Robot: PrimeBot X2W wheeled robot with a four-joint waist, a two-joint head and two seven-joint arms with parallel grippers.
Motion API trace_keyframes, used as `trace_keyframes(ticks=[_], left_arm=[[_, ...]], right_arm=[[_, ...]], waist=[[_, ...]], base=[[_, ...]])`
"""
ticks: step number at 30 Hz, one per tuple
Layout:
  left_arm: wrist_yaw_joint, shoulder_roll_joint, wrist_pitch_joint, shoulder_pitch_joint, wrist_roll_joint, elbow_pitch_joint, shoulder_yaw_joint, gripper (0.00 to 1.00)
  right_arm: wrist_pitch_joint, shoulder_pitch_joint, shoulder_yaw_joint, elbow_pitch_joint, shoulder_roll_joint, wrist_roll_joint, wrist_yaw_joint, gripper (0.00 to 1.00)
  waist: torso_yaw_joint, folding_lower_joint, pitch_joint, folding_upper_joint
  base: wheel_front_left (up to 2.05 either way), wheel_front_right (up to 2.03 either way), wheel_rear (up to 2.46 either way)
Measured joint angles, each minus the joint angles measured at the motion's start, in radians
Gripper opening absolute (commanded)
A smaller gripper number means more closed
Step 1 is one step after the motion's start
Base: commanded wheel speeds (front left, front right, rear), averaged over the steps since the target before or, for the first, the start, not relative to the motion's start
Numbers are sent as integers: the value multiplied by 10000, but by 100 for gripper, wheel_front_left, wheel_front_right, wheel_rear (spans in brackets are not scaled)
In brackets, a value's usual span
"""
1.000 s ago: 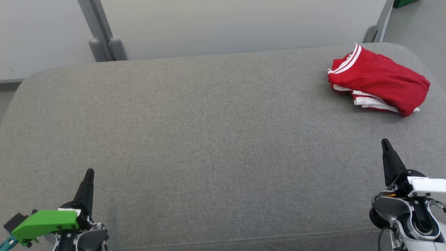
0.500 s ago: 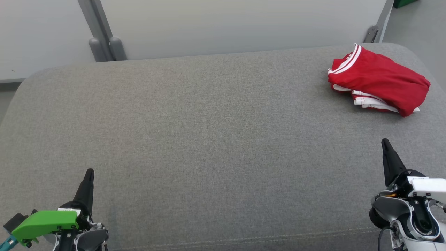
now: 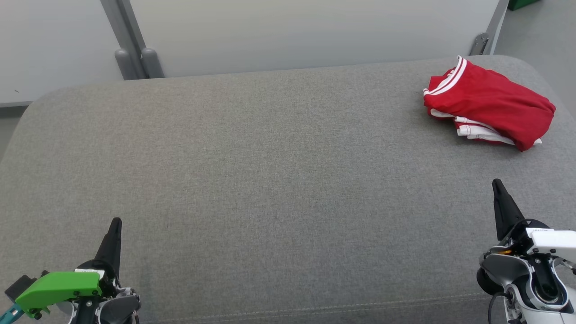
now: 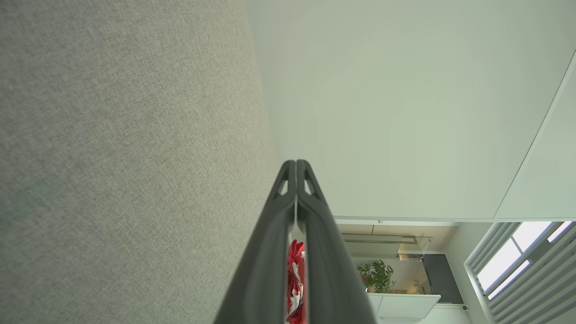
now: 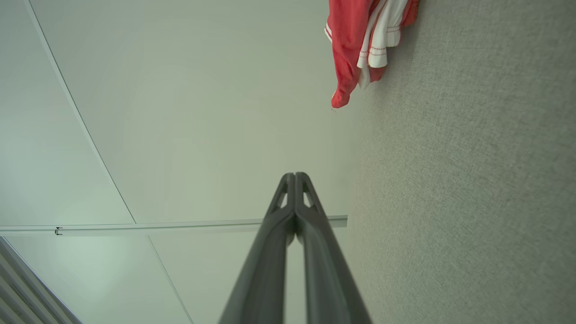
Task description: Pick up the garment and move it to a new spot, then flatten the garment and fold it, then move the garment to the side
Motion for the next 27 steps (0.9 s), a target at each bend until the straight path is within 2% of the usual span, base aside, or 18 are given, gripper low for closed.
trace_keyframes(ticks=[27], left_arm=[[0,-27,10,0,2,-2,33,0]], right_arm=[[2,0,-8,0,10,0,0,0]], waist=[[0,0,0,0]], base=[[0,0,0]])
